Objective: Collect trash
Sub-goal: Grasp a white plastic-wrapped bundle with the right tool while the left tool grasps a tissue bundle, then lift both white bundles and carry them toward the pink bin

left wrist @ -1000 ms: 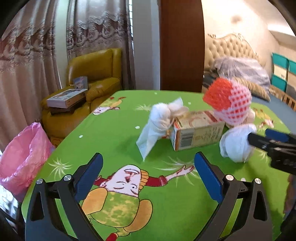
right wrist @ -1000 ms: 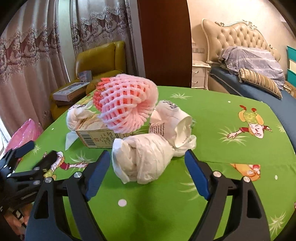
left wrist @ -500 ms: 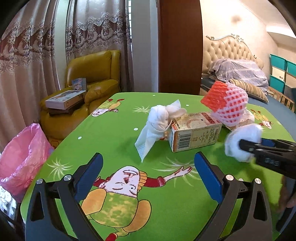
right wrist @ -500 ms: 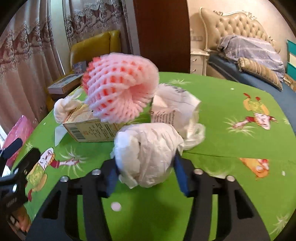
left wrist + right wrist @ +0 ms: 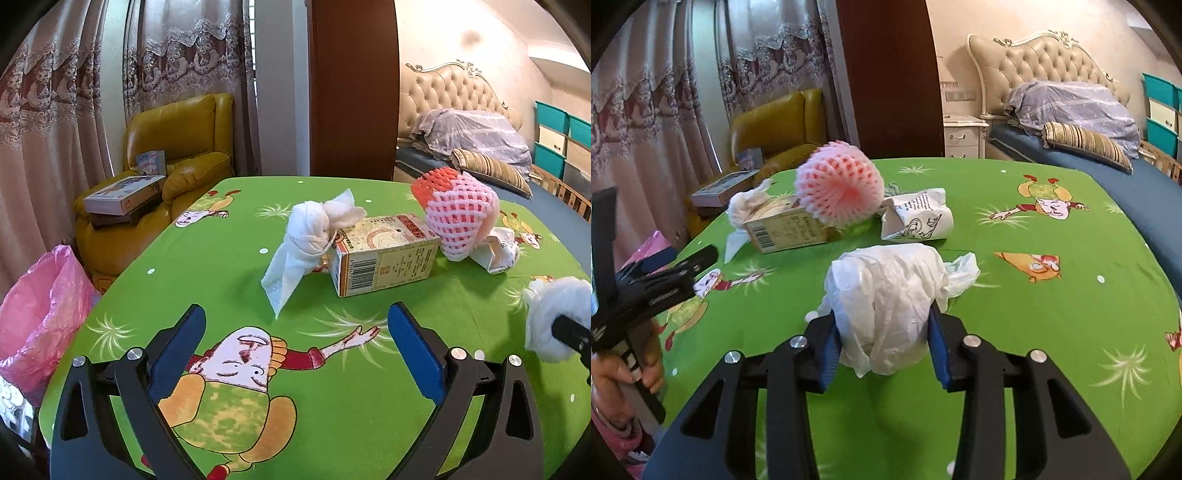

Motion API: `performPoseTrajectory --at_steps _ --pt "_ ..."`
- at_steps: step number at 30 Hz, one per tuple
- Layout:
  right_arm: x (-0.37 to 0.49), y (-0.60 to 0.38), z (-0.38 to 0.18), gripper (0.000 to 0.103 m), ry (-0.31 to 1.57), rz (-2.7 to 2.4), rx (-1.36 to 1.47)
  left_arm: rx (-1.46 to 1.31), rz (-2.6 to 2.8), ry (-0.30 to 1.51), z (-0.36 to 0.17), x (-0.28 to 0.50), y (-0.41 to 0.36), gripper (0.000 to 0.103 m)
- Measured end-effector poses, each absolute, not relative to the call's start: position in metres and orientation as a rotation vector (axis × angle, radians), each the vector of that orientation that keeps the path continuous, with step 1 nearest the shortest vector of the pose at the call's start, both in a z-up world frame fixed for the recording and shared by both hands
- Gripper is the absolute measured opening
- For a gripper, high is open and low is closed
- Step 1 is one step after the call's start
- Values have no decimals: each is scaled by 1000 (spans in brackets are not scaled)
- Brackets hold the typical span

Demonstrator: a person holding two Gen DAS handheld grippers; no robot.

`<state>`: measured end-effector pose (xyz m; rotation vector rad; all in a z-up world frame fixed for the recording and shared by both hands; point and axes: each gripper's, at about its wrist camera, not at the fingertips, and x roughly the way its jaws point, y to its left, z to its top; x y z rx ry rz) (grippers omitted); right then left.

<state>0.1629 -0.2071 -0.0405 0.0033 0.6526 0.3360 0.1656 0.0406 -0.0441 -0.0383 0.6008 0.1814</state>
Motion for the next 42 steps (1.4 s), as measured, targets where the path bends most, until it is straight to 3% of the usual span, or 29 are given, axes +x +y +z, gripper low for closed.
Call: performPoseTrajectory --at_steps 5,8,12,16,25,28,30,32,33,42 --pt "165 -206 -54 40 696 324 -2 -98 76 612 -45 174 55 93" --pt "167 -209 -55 40 695 331 21 14 69 630 -43 192 61 93" --pt "166 -208 -56 40 699 329 17 106 39 652 -41 220 75 90" --pt "166 -208 -56 40 701 325 12 120 3 694 -47 242 86 77" --pt "166 -206 -56 41 706 320 2 22 -18 676 -50 261 83 75" --pt "166 -206 -57 42 708 320 3 4 -22 687 -51 269 82 64" --pt "166 -206 -57 42 709 320 5 -7 -52 709 -54 273 80 51" --pt "165 -207 -57 43 711 322 11 -26 -89 714 -54 272 80 32" --pt "166 -207 -57 43 712 322 14 -33 -100 716 -54 270 79 29" --pt "166 -208 -57 43 714 323 19 -42 -94 663 -50 204 73 27"
